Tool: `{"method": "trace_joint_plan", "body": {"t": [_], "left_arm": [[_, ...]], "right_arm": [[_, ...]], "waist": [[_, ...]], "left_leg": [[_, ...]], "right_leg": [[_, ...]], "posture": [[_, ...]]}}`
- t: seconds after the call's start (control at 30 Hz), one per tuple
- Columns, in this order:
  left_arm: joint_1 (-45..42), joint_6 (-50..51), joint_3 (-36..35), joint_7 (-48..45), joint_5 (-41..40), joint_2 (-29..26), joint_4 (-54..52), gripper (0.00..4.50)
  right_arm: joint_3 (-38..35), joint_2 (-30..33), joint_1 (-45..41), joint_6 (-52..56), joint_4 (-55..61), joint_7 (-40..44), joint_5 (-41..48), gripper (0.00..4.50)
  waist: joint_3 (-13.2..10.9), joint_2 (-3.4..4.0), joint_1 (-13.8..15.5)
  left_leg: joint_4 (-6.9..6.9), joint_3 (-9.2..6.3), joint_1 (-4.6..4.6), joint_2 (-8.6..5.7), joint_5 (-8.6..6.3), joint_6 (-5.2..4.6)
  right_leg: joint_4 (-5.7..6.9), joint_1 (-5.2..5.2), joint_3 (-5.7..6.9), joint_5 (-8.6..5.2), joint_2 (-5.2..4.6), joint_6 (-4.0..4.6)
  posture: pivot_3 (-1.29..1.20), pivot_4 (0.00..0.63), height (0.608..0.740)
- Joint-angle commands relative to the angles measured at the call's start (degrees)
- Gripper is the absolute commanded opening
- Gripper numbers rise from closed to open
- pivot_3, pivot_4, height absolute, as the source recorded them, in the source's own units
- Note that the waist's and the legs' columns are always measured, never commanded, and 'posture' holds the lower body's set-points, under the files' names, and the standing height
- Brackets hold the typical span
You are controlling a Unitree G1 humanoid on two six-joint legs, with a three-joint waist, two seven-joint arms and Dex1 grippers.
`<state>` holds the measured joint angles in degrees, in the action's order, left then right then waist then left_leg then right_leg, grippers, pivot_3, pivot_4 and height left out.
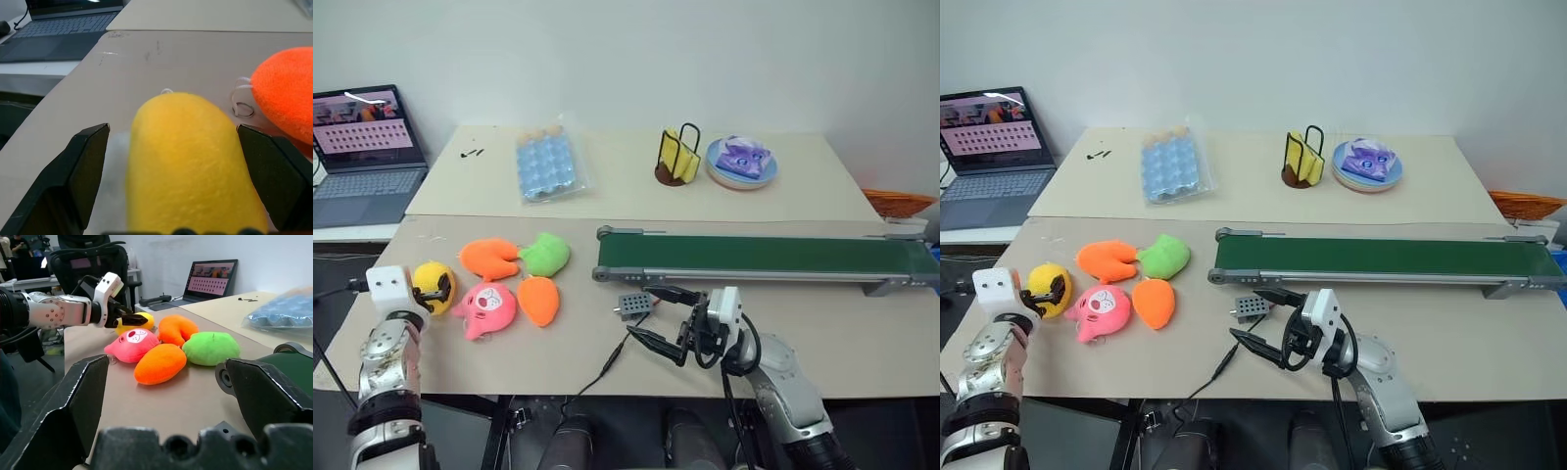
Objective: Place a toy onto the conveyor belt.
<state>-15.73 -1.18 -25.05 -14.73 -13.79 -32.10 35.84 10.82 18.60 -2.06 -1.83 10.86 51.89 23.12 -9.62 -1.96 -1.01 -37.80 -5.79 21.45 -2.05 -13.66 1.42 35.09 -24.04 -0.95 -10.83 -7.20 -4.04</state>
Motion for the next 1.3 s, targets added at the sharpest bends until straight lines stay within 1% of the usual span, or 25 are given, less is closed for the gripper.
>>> {"method": "trace_joint_plan", "body": {"t": [0.03, 0.1, 0.17, 0.3, 0.37, 0.5, 0.6, 0.73, 0.83, 0.93, 1.07, 1.3], "left_arm": [[-0.7, -1.8, -3.2, 0.0, -2.8, -0.5, -2.8, 4.43], [-0.4, -2.1, -4.4, 0.3, -4.0, -0.2, -3.9, 4.43], [0.0, -1.8, -7.0, 0.8, -6.9, 0.5, -6.4, 4.43], [-0.6, 3.3, -16.2, 3.1, -17.2, 2.1, -7.2, 4.43], [0.8, 7.8, -18.7, 2.4, -22.0, 3.4, -7.9, 4.43], [4.3, 14.3, -21.2, 0.9, -28.4, 6.9, -9.2, 4.43], [6.7, 17.8, -21.3, -0.9, -31.6, 9.5, -10.4, 4.43], [8.2, 20.5, -20.2, -1.6, -32.9, 11.9, -11.0, 4.43], [8.2, 21.2, -20.0, -2.2, -33.4, 13.0, -10.9, 4.43], [6.8, 22.6, -18.7, -3.0, -34.2, 13.7, -11.1, 4.43], [4.0, 22.9, -16.9, -2.9, -33.3, 14.0, -10.8, 4.43], [0.0, 22.9, -17.6, -2.2, -34.1, 13.4, -8.2, 4.43]], "right_arm": [[0.1, 0.0, -0.2, -0.2, 2.0, -0.5, -0.5, 4.5], [0.1, 0.1, -0.4, 0.0, 1.7, -0.5, -0.5, 4.5], [0.0, 0.1, -0.7, 0.2, 1.5, -0.5, -0.6, 4.5], [0.1, 0.0, -1.2, 0.0, 0.2, -0.6, -1.1, 4.5], [0.3, -0.3, -1.5, -0.1, -0.4, -0.6, -1.6, 4.5], [0.2, -0.4, -1.8, 0.1, -0.6, -0.6, -1.7, 4.5], [0.1, -0.2, -2.2, 0.1, -1.0, -0.6, -1.6, 4.5], [-0.1, 0.0, -2.2, 0.4, -0.6, -0.7, -1.4, 4.5], [-0.3, 0.0, -2.3, 0.4, -0.6, -1.0, -1.6, 4.5], [-0.3, 0.0, -1.9, 0.6, -0.1, -1.3, -1.5, 4.5], [0.0, -0.2, -1.2, 0.9, 0.6, -1.9, -1.6, 4.5], [-0.1, -0.3, -0.9, 0.8, 0.5, -3.6, -2.4, 4.5]], "waist": [[0.0, 0.0, 0.0], [0.0, 0.0, 0.0], [0.0, 0.0, 0.1], [0.0, 0.0, 0.0], [0.0, 0.0, -0.3], [0.0, 0.0, -0.2], [0.0, -0.02, 0.0], [0.0, 0.06, 0.3], [0.1, 0.15, 0.3], [0.1, 0.21, 0.5], [0.1, 0.27, 1.2], [0.1, 0.26, 0.8]], "left_leg": [[0.0, 0.0, 0.0, 0.01, 0.0, 0.0], [0.0, 0.0, 0.0, 0.01, 0.0, 0.0], [0.0, 0.0, 0.0, 0.02, 0.0, 0.0], [0.0, 0.0, 0.0, 0.04, -0.01, 0.01], [0.0, 0.01, -0.03, 0.04, -0.01, 0.01], [0.0, 0.02, -0.05, 0.04, -0.01, 0.01], [0.0, 0.02, -0.05, 0.06, -0.01, 0.01], [0.0, 0.03, -0.13, 0.07, -0.01, 0.01], [0.0, 0.03, -0.36, 0.08, -0.01, 0.01], [0.0, 0.02, -0.44, 0.08, -0.01, 0.01], [0.0, -0.02, -0.48, 0.08, -0.01, 0.01], [-0.01, -0.02, -0.48, 0.08, -0.01, 0.01]], "right_leg": [[0.0, 0.0, 0.0, 0.0, 0.01, 0.0], [0.0, 0.0, 0.0, 0.0, 0.01, 0.0], [0.0, 0.0, 0.0, 0.0, 0.01, 0.0], [-0.01, 0.0, 0.0, 0.02, 0.01, 0.03], [0.01, 0.0, 0.0, 0.0, 0.02, 0.0], [-0.01, 0.04, -0.01, -0.01, 0.02, -0.01], [-0.01, 0.05, 0.01, 0.0, 0.04, 0.0], [0.0, 0.16, 0.01, -0.05, 0.05, -0.06], [-0.05, 0.46, 0.03, -0.1, 0.06, -0.07], [-0.1, 0.64, 0.06, -0.15, 0.05, -0.11], [-0.09, 0.7, 0.11, -0.16, 0.05, -0.11], [-0.11, 0.71, 0.12, -0.19, 0.06, -0.09]], "posture": [[0.0, 0.15, 0.74], [0.0, 0.15, 0.74], [0.0, 0.15, 0.74], [0.0, 0.15, 0.74], [0.0, 0.15, 0.74], [0.0, 0.15, 0.74], [0.0, 0.15, 0.74], [0.0, 0.15, 0.74], [0.0, 0.15, 0.74], [0.0, 0.15, 0.74], [0.0, 0.15, 0.74], [0.0, 0.15, 0.74]]}}
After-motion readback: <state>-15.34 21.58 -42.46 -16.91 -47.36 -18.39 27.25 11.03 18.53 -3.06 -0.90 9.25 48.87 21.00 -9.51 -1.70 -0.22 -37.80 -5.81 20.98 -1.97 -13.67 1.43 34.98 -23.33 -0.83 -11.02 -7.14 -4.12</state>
